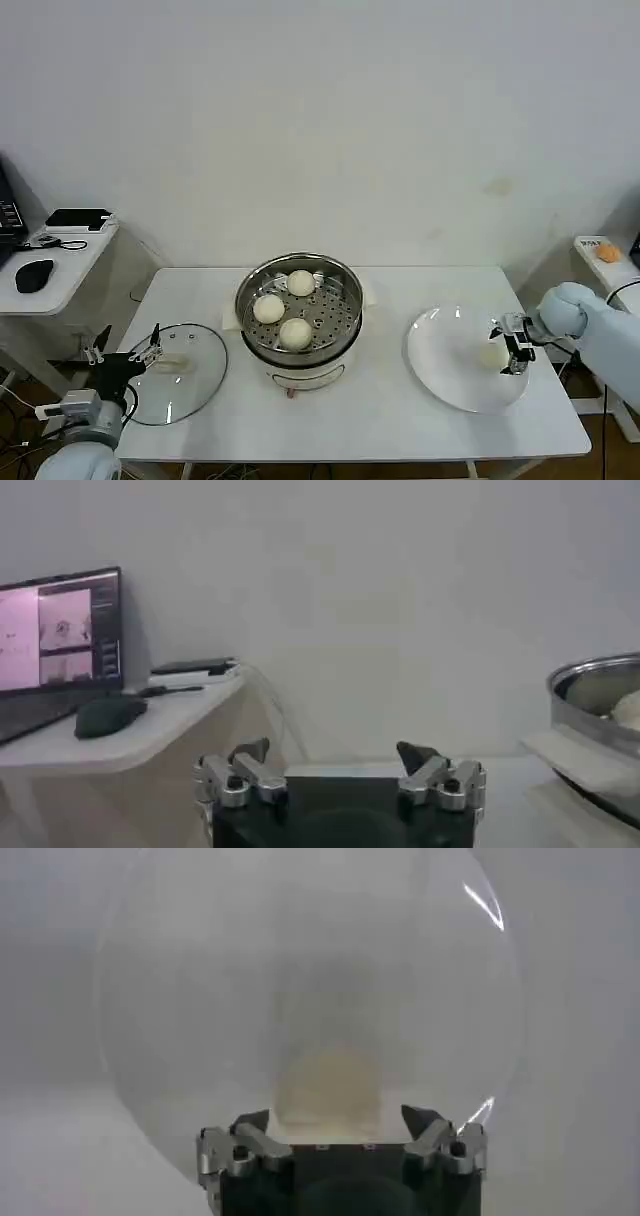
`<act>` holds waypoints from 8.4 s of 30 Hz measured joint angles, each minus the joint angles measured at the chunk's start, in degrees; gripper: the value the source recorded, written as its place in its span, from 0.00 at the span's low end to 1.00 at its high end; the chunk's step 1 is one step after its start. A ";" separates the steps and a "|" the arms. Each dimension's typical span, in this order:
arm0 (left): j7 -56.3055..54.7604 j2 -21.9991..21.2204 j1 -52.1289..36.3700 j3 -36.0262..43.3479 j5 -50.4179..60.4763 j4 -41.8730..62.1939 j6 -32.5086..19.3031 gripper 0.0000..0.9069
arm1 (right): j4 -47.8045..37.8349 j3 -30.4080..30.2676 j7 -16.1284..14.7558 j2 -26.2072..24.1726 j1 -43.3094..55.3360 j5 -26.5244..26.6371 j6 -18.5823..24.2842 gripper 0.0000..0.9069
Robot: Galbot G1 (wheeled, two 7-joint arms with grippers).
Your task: Take steamed baozi put them in steamer then cover it.
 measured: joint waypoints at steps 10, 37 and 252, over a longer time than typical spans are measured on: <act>-0.01 -0.09 0.19 -0.02 0.00 -0.23 0.02 1.00 | -0.84 0.60 -0.51 0.72 -0.56 -0.60 -0.68 0.70; -0.27 0.25 -0.94 0.01 0.45 -0.38 0.24 1.00 | 12.83 -19.57 0.51 -1.29 27.37 16.67 -9.44 0.71; -1.63 6.08 -14.29 3.50 80.70 18.89 -7.23 0.00 | 40.57 82.42 41.54 55.00 -80.99 14.49 15.82 1.00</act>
